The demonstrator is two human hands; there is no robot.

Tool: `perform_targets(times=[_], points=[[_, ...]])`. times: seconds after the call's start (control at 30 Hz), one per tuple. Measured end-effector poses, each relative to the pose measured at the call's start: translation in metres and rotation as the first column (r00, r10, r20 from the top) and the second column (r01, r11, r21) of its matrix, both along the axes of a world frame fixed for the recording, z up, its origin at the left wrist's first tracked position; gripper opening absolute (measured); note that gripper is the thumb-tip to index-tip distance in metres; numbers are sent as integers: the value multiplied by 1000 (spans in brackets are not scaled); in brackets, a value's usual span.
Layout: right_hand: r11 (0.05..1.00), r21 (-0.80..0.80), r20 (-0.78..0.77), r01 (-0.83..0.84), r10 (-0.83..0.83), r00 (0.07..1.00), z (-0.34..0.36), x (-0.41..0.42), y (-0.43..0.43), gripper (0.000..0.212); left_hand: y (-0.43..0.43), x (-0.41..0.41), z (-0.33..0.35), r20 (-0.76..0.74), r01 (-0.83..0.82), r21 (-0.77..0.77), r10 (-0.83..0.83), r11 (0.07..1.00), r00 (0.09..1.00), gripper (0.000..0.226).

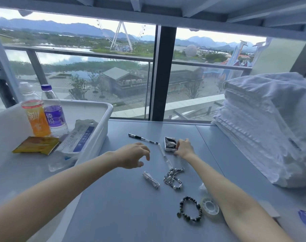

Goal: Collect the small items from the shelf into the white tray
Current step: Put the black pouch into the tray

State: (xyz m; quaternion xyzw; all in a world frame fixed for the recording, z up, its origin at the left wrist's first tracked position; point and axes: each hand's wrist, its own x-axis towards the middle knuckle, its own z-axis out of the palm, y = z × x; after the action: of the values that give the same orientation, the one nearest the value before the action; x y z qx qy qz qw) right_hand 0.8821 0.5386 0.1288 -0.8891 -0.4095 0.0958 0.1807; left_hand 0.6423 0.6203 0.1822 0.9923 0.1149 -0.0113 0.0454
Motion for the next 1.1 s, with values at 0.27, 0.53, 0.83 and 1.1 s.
perform_targets(times=[0.27, 0.53, 0.83, 1.1], points=[[996, -4, 221, 89, -86, 972, -8, -8, -3, 16, 9, -30, 22, 99, -28, -6, 28, 1000, 995, 24], [941, 326, 291, -95, -5, 957, 22, -40, -3, 10, 32, -65, 39, 304, -140, -116, 169, 983, 938, 22], [439, 464, 605, -770, 478, 637, 132, -145, 22, 16, 56, -108, 79, 347, -189, -742, 610, 643, 713, 38], [545, 250, 563, -800, 591, 578, 145, -245, 70, 9, 98, -192, 79, 273, -261, -832, 771, 490, 575, 21]])
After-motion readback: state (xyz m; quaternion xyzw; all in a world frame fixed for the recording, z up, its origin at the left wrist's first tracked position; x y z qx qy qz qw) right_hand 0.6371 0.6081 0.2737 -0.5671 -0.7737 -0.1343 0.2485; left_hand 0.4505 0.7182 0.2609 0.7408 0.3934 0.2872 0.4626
